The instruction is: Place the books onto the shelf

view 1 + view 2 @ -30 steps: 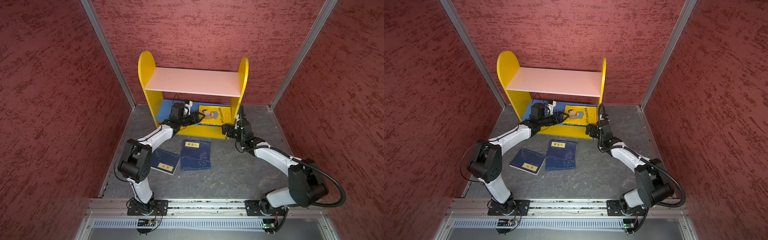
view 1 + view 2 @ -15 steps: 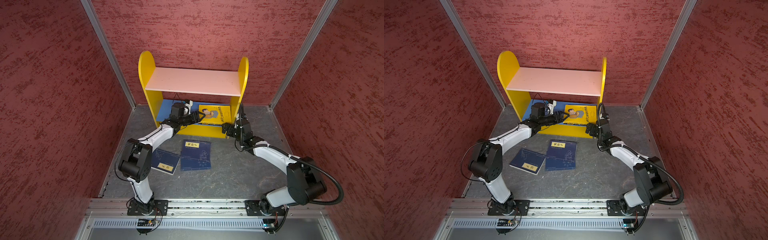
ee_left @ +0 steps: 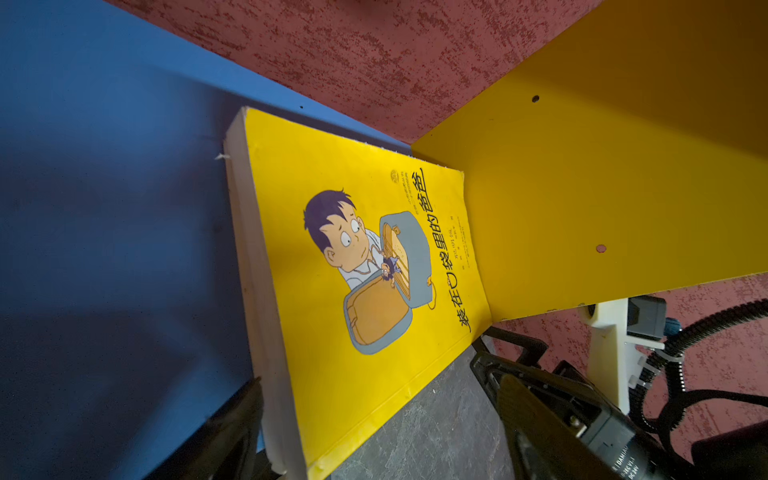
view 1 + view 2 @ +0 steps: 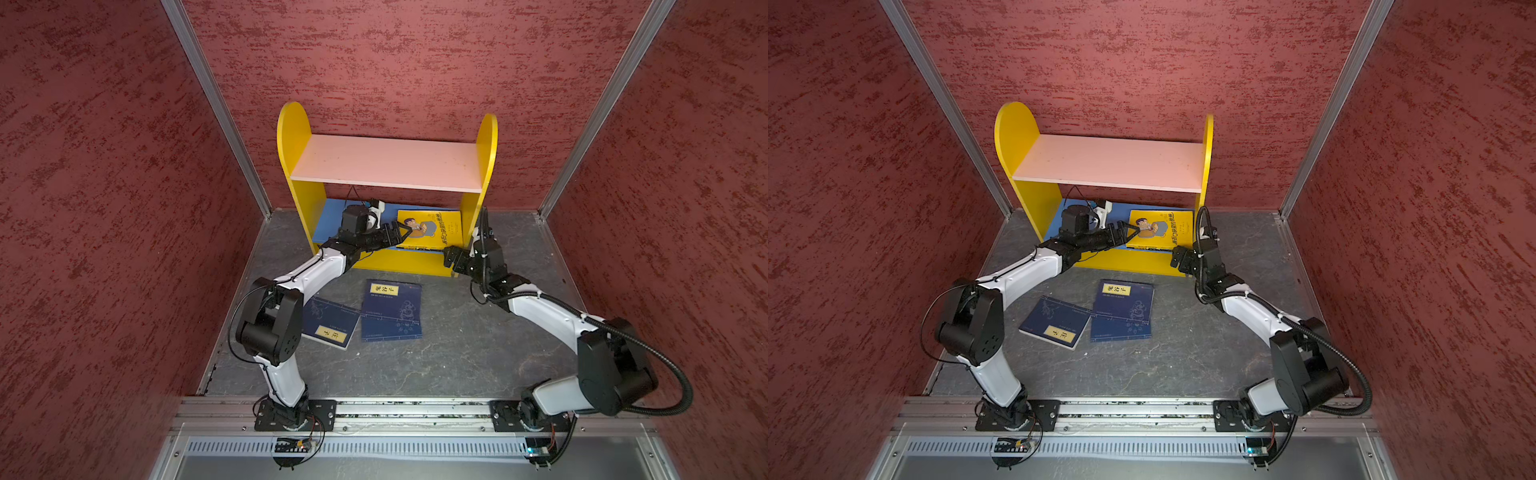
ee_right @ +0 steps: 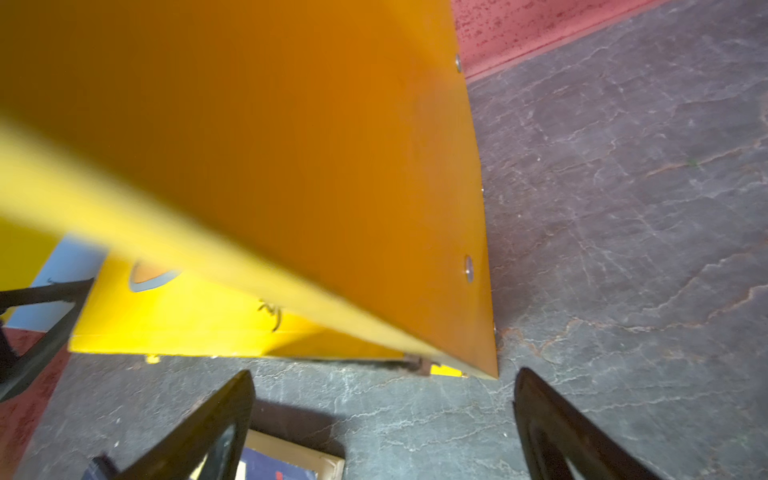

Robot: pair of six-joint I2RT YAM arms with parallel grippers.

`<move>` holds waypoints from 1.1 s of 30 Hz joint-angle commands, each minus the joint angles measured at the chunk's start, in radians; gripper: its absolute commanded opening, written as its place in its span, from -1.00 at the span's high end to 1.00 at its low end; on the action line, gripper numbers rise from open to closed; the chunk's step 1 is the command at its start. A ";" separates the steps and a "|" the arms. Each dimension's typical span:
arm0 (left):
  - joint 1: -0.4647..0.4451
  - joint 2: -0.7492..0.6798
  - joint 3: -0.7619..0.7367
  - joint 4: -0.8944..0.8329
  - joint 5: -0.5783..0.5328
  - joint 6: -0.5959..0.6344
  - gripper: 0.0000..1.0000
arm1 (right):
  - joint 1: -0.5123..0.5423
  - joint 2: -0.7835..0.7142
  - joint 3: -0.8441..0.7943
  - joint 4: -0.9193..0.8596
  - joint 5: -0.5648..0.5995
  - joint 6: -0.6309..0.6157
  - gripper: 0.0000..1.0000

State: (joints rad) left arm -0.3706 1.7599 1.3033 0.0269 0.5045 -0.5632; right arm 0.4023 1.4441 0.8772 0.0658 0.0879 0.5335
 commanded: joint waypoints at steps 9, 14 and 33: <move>0.035 -0.185 -0.125 0.040 -0.030 0.031 -0.99 | 0.010 -0.135 -0.061 0.003 -0.045 0.016 -0.96; 0.033 -0.278 -0.214 0.026 -0.027 0.057 -0.99 | 0.016 -0.203 -0.111 -0.021 -0.050 0.041 -0.97; 0.017 -0.694 -0.628 -0.163 -0.200 -0.036 -0.99 | 0.091 -0.445 -0.362 -0.077 0.000 0.211 -0.97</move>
State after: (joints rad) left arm -0.3481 1.0935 0.7025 -0.0765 0.3561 -0.5785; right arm 0.4751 1.0218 0.5415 0.0021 0.0639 0.6910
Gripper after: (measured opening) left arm 0.994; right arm 0.987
